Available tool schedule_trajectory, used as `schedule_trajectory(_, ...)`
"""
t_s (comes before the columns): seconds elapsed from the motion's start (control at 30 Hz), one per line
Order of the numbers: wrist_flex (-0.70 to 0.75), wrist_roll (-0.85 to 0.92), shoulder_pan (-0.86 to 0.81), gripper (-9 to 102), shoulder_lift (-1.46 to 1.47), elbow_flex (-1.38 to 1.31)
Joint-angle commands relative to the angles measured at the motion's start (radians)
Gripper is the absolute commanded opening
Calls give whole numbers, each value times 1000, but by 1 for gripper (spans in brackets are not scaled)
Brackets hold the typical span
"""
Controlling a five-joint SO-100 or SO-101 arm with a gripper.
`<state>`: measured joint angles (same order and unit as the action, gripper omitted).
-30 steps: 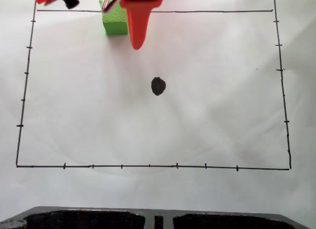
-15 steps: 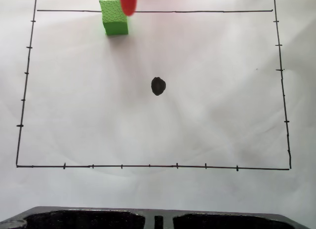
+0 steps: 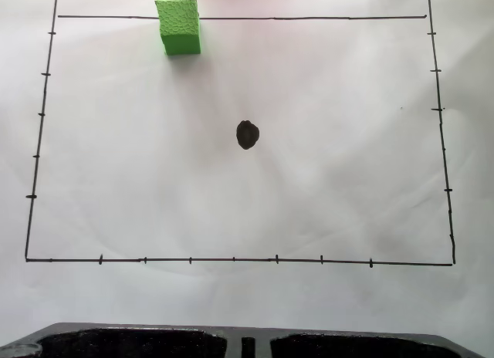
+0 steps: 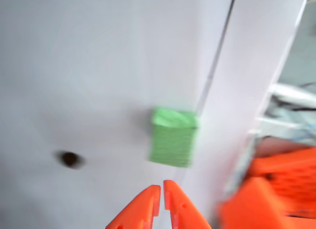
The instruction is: Grasp the colored block, Place it on the black dot, and then return the arm to the default position.
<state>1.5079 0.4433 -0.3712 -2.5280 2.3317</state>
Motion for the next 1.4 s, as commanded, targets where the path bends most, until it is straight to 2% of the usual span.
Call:
schedule_trajectory(0.0, 18, 41, -32, 0, 12, -48)
schedule_trajectory(0.13, 64, 48, -58, 1, 21, -57)
schedule_trajectory(0.2, 75, 58, -78, 8, 17, -57)
schedule_trajectory(0.53, 98, 103, -173, 24, 26, -37)
schedule_trajectory(0.7, 58, 147, -193, 30, 63, 2)
schedule_trajectory(1.0, -46, 249, -202, 34, 91, 126)
schedule_trajectory(1.37, -167, 265, -187, 41, 135, 235)
